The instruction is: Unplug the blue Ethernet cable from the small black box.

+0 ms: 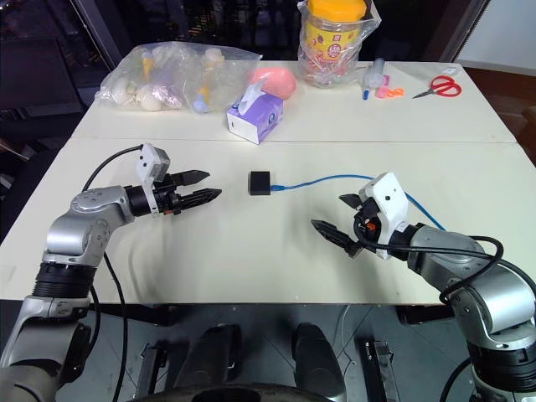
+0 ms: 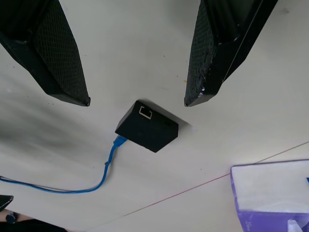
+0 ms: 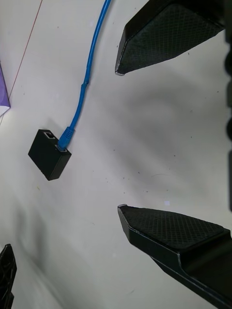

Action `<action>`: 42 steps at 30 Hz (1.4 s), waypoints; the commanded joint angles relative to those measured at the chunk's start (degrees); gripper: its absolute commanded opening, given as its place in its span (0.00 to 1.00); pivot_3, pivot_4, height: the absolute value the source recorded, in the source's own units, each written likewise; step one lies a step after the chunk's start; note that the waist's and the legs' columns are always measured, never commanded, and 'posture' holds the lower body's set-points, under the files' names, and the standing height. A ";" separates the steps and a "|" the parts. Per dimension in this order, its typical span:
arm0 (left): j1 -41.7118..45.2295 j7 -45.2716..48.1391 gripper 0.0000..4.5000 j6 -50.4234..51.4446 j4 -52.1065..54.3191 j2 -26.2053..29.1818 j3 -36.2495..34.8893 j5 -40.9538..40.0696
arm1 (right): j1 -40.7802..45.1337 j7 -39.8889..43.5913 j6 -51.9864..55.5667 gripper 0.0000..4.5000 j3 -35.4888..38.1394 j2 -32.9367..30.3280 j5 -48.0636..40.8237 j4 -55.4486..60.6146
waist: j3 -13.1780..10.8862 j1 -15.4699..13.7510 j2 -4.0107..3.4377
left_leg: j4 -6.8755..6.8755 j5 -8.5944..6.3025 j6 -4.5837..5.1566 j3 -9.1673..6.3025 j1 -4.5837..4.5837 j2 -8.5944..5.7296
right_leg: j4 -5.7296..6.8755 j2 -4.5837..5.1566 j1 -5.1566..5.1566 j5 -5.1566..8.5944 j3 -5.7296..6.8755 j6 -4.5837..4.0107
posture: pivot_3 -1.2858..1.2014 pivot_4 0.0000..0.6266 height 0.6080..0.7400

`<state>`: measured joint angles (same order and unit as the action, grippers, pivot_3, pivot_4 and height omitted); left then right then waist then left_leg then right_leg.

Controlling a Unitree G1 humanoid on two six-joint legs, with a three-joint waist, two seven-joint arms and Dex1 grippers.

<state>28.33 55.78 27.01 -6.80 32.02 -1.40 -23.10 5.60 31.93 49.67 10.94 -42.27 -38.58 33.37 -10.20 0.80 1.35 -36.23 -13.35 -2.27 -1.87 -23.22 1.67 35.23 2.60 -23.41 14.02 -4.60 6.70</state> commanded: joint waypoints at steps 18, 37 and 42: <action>8.07 13.40 0.72 0.54 -2.22 9.29 4.72 1.93 | 26.91 10.05 -19.04 1.00 -23.50 2.97 23.52 -34.26 | -0.04 1.62 0.05 | 0.01 0.04 -0.06 0.11 0.14 0.05 | 0.04 -0.04 -0.01 -0.09 0.00 -0.15 | 0.52 0.24 1.00; -0.46 6.72 0.74 3.97 6.82 11.74 -0.75 -0.08 | 62.03 32.69 -49.89 0.61 -35.13 26.65 45.74 -104.03 | -0.07 2.20 0.05 | 0.11 0.04 -0.07 0.01 0.09 0.05 | 0.52 -0.04 -0.23 -0.18 0.09 0.16 | 0.52 0.24 1.00; -0.18 5.80 0.74 3.67 5.11 10.35 -0.88 -0.67 | 62.14 28.57 -57.61 0.03 -37.79 25.57 52.61 -104.29 | -0.07 2.68 0.05 | 0.13 0.04 -0.08 0.01 0.69 0.05 | 0.75 -0.06 0.22 -0.15 0.07 0.12 | 0.52 0.24 1.00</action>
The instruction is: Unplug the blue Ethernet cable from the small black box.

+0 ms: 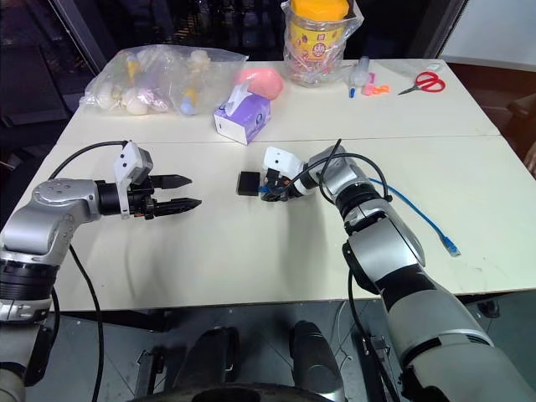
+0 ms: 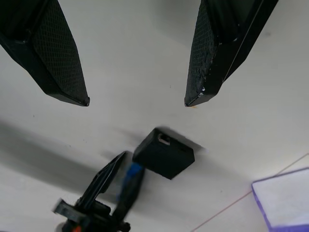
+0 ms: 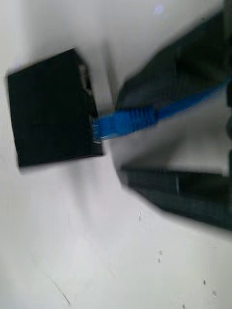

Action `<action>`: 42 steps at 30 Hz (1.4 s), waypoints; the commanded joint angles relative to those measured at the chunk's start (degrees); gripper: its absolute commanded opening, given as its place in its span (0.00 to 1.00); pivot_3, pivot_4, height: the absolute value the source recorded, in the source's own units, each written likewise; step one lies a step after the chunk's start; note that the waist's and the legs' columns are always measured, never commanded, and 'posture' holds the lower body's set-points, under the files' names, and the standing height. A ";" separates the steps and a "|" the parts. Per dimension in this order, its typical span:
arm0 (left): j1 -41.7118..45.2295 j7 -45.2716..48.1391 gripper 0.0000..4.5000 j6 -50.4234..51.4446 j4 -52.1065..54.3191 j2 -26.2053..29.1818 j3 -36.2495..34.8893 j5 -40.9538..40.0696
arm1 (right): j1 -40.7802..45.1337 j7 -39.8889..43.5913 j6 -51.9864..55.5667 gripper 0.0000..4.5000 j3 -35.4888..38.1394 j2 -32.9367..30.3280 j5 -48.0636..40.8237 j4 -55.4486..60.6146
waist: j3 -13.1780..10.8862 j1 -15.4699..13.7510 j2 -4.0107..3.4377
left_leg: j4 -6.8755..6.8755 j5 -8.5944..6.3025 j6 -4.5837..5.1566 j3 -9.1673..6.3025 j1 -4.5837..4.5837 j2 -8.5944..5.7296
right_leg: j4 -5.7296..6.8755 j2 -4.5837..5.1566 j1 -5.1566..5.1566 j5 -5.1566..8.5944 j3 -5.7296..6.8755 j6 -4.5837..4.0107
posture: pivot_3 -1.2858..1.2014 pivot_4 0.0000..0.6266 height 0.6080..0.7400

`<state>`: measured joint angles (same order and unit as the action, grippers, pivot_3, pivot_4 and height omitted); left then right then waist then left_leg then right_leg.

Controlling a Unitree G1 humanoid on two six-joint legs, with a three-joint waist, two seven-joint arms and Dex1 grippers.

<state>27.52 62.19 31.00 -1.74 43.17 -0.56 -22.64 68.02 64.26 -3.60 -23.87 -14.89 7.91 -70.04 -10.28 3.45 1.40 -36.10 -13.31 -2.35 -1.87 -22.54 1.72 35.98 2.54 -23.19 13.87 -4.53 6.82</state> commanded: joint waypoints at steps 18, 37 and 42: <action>28.74 14.21 0.74 -1.42 -39.57 -15.07 -0.87 -4.05 | -18.61 -30.40 -19.41 0.01 6.01 -14.80 13.32 47.93 | -0.01 -0.25 0.02 | 0.09 0.11 -0.18 0.03 -0.06 -0.04 | 0.04 -0.03 -0.11 0.10 -0.09 0.06 | 0.52 0.24 1.00; 42.99 20.24 0.27 -11.14 -63.51 -20.94 -4.04 2.16 | -22.75 -29.86 -11.44 0.00 5.40 -13.95 15.81 58.20 | -0.03 0.50 0.05 | 0.07 0.08 -0.13 0.00 -0.19 -0.07 | 0.02 -0.01 -0.18 0.14 -0.09 0.12 | 0.52 0.24 1.00; 42.84 19.77 0.11 -10.91 -63.60 -20.94 -5.21 2.40 | -22.51 -29.65 -11.54 0.00 4.81 -14.00 16.86 58.49 | -0.03 0.47 0.06 | 0.07 0.08 -0.13 -0.01 -0.21 -0.07 | 0.01 -0.01 -0.19 0.14 -0.09 0.13 | 0.52 0.24 1.00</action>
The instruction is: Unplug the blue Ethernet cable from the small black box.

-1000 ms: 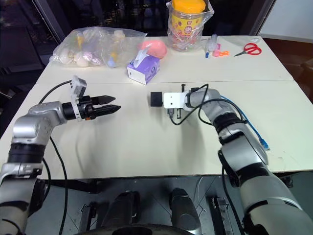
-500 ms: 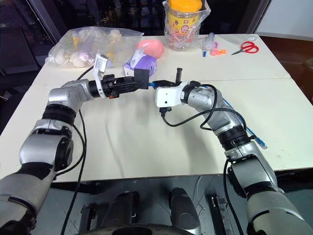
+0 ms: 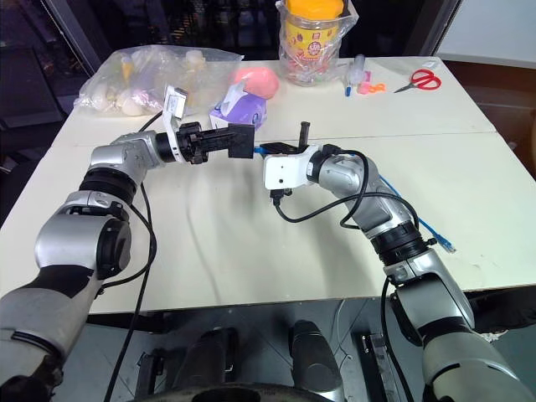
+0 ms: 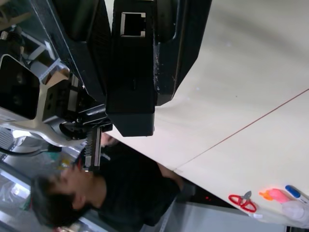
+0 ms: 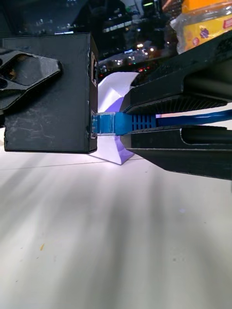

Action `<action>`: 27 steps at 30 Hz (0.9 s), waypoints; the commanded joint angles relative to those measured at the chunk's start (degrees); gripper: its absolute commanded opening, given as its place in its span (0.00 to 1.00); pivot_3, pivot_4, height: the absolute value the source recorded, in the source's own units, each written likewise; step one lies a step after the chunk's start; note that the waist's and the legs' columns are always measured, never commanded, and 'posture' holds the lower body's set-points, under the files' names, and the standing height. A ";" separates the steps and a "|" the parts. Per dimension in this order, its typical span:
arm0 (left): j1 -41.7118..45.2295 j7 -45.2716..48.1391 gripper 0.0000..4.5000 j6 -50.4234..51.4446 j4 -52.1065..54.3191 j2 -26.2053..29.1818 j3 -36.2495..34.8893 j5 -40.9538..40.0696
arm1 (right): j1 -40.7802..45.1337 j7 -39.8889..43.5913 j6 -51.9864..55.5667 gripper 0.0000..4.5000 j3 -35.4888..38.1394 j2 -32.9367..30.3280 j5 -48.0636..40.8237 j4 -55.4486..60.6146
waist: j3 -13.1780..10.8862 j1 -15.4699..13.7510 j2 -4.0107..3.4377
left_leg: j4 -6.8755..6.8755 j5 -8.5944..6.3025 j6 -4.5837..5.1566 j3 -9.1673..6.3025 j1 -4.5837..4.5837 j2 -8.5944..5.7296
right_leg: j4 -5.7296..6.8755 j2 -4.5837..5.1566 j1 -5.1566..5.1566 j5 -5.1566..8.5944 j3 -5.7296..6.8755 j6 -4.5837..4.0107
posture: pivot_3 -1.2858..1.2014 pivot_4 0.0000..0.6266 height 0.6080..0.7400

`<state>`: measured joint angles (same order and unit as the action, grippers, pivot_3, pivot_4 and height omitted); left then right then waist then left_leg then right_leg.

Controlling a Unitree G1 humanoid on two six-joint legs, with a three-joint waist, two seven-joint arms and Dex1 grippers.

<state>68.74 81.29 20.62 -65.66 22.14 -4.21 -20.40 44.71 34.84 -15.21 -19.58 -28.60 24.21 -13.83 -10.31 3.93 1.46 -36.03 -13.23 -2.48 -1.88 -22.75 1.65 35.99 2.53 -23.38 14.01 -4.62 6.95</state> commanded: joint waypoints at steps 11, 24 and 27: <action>-1.23 -2.33 0.11 6.34 3.16 -2.31 -7.75 -4.67 | -18.66 2.15 34.88 0.78 19.72 5.04 -27.04 29.44 | 0.03 -0.97 0.08 | -0.01 0.00 0.00 -0.03 -0.14 -0.03 | -0.02 0.04 -0.09 0.01 0.02 0.03 | 0.52 0.24 1.00; -9.00 -5.80 0.11 34.52 25.37 -7.57 -12.36 -19.05 | -29.22 -26.70 61.42 0.78 35.26 21.86 -100.39 45.83 | 0.01 -1.38 0.03 | -0.05 -0.03 0.04 -0.24 -0.05 0.04 | 0.02 0.06 0.09 0.08 0.19 -0.12 | 0.52 0.24 1.00; -12.01 -8.48 0.11 38.66 31.61 -8.75 -12.47 -21.62 | -28.83 -27.73 59.96 0.78 33.69 21.91 -100.00 44.59 | 0.01 -1.36 0.03 | -0.01 -0.03 0.04 -0.24 -0.07 0.05 | 0.04 0.04 0.04 0.08 0.18 -0.11 | 0.52 0.24 1.00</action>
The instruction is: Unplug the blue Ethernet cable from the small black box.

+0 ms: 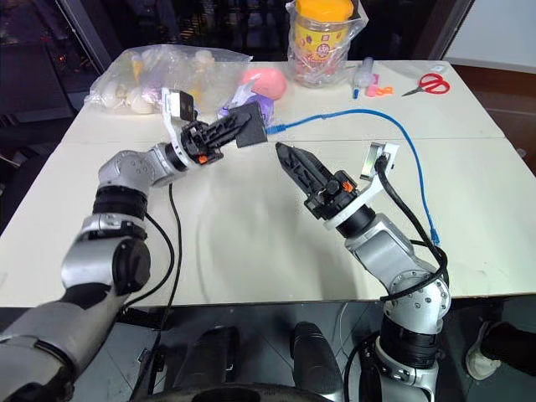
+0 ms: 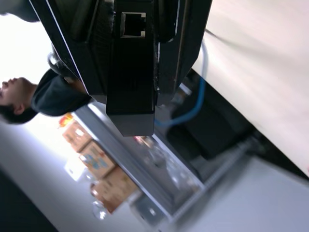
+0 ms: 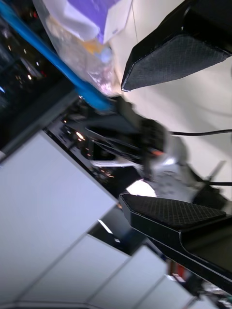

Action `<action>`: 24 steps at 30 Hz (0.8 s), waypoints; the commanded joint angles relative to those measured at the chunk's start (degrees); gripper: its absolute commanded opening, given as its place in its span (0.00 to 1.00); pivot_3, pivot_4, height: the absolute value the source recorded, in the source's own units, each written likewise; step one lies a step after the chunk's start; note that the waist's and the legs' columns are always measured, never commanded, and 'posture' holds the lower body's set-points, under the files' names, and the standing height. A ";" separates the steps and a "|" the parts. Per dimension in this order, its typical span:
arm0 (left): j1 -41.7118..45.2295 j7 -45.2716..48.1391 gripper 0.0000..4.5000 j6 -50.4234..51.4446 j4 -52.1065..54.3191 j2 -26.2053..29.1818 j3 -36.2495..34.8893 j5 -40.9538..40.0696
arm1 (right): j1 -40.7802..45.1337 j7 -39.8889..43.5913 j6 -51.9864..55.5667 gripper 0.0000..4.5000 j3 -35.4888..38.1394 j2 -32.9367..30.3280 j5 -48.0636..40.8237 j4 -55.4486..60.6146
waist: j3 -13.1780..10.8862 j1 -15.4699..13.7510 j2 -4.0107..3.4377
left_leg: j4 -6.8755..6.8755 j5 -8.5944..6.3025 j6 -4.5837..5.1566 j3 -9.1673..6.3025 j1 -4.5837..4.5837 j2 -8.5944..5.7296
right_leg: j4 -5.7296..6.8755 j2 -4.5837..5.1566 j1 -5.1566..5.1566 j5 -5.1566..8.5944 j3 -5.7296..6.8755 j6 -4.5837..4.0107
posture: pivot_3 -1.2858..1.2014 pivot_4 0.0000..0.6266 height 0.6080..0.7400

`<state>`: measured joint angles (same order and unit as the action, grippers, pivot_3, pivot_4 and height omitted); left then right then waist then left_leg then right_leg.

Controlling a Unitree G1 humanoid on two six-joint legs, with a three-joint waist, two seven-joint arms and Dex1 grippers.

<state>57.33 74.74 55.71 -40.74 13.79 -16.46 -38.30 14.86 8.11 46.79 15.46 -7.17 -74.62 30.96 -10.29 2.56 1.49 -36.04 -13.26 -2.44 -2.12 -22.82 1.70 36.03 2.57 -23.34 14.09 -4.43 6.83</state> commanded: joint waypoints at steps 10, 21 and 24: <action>-3.87 -6.88 0.11 6.84 13.46 -1.71 0.16 -7.81 | 1.86 0.42 -5.08 0.78 -5.07 -1.28 0.84 -3.10 | 0.00 -0.02 0.00 | 0.00 0.00 0.00 0.03 -0.02 0.00 | -0.04 -0.03 -0.04 0.00 -0.01 0.00 | 0.52 0.24 1.00; -5.24 -8.10 0.11 6.99 14.31 -1.35 0.86 -9.62 | 2.06 1.17 -6.79 0.24 -6.38 -1.37 0.73 -4.74 | 0.00 -0.02 0.00 | 0.00 0.00 0.00 0.03 -0.04 0.00 | -0.08 -0.03 -0.04 0.09 -0.01 -0.15 | 0.52 0.24 1.00; -5.46 -8.41 0.11 7.07 14.58 -1.11 1.22 -10.17 | 2.22 1.12 -7.12 0.00 -6.84 -1.08 0.67 -4.86 | 0.00 -0.02 0.00 | 0.01 0.00 0.00 0.03 -0.04 0.00 | -0.09 -0.03 -0.04 0.08 -0.01 -0.14 | 0.52 0.24 1.00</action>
<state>51.40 66.25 62.33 -28.56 12.36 -15.43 -46.99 15.98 8.88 40.67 9.08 -8.51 -73.38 25.04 -10.29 2.54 1.49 -36.03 -13.26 -2.44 -2.09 -22.87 1.70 35.93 2.54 -23.39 14.17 -4.44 6.69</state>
